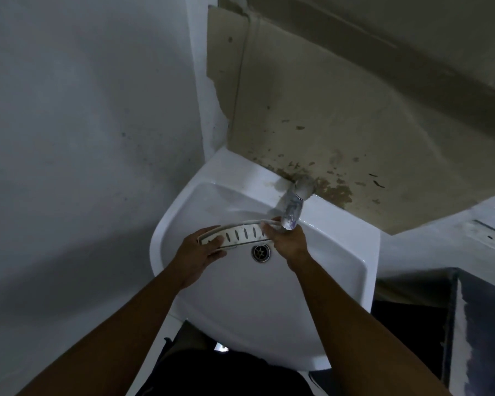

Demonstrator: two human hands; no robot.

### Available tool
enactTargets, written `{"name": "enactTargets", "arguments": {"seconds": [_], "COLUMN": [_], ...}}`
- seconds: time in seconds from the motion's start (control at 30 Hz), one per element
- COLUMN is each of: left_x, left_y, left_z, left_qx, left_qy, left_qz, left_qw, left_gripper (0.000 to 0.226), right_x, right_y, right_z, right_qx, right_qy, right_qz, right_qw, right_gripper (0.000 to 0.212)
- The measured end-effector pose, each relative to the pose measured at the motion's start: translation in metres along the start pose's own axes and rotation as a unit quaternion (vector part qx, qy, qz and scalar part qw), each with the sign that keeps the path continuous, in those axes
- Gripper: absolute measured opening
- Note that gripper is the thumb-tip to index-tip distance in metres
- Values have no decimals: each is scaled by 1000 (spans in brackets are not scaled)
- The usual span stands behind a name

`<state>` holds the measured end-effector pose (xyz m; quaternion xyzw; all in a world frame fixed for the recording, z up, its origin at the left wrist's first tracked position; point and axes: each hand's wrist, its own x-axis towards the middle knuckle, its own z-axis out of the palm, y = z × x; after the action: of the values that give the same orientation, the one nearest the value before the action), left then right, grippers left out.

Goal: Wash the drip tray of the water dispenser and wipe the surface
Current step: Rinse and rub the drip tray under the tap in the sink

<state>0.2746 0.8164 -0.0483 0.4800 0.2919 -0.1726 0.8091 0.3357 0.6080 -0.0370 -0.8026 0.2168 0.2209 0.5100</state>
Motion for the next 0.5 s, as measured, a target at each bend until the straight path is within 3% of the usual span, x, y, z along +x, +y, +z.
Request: {"name": "enactTargets", "arguments": {"seconds": [0.2,0.37,0.5], "left_x": [0,3,-2], "left_y": [4,-1,1], "left_z": [1,-9,-10], "left_qx": [-15,-1,-39], "left_qy": [2,50,122], "left_qz": [-2,11,-12], "left_qw": [1000,999,992], "left_gripper": [26,38,30], "right_x": [-4,-11,4], "right_y": [1,-7,12], "right_z": [-9,-1,2], "right_qx": [28,69,-17], "right_qy": [-16,-32,-11], "right_qz": [5,21,21], "right_qw": [999,997,1000], "right_gripper": [15,12,46]}}
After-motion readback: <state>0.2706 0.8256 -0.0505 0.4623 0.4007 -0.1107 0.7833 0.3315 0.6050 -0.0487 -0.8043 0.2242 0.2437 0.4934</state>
